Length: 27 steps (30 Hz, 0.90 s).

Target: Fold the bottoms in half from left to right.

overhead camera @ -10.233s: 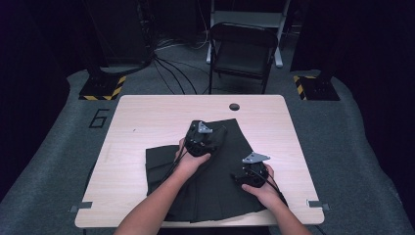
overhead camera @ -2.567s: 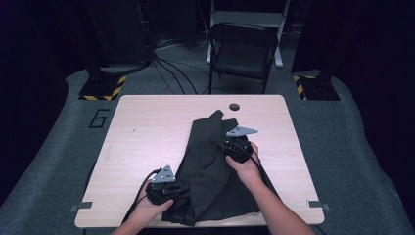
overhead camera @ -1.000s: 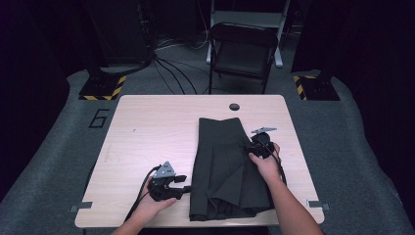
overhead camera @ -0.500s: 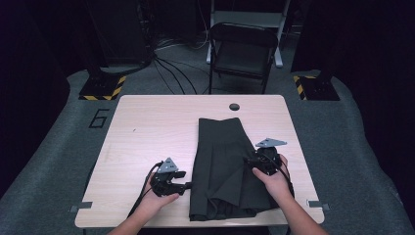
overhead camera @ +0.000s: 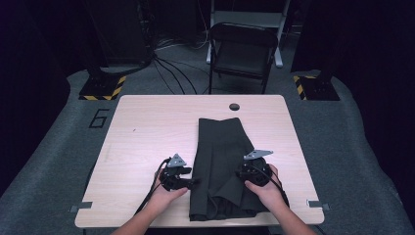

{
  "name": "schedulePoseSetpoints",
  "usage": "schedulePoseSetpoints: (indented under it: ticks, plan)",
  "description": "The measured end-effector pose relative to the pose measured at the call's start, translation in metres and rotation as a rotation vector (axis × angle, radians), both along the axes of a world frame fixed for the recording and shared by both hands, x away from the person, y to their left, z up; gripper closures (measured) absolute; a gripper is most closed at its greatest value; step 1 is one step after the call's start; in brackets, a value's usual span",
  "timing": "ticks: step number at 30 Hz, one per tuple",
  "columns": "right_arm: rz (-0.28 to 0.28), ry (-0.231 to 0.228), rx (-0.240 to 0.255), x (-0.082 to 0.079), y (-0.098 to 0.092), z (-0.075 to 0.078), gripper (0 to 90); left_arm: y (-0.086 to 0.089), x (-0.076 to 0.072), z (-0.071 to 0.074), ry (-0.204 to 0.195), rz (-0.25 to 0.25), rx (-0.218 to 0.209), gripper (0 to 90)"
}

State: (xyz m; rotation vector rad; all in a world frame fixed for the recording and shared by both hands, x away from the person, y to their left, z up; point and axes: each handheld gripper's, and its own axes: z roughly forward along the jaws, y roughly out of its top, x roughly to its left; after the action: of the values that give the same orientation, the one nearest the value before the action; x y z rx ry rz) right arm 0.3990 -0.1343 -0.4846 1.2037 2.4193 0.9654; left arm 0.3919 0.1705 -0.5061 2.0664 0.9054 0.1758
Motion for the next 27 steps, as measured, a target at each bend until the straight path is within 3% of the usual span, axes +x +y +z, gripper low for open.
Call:
schedulePoseSetpoints:
  ticks: [5,7,14,17,19,27]
  plan:
    - [0.033,0.018,-0.073,-0.004,-0.005,-0.007,65.2,-0.005,0.005,-0.005,0.011,0.018,-0.014,40.2]
    - [0.013,0.033,-0.061,-0.009,-0.013,-0.009,65.0,-0.007,0.007,-0.007,0.012,0.019,-0.005,39.1]
    - [0.018,0.02,-0.059,-0.018,-0.031,-0.005,63.8,-0.012,0.012,-0.012,0.021,0.024,0.001,38.2]
    - [-0.021,-0.008,-0.004,-0.024,-0.043,0.0,56.2,-0.013,0.013,-0.013,0.016,0.022,0.011,38.2]
    - [-0.069,-0.052,0.047,-0.025,-0.052,0.003,52.1,-0.014,0.013,-0.014,0.022,0.019,0.018,38.4]
    - [-0.176,-0.072,0.005,-0.016,-0.066,-0.011,42.5,-0.018,0.012,-0.017,-0.023,0.012,0.047,40.6]
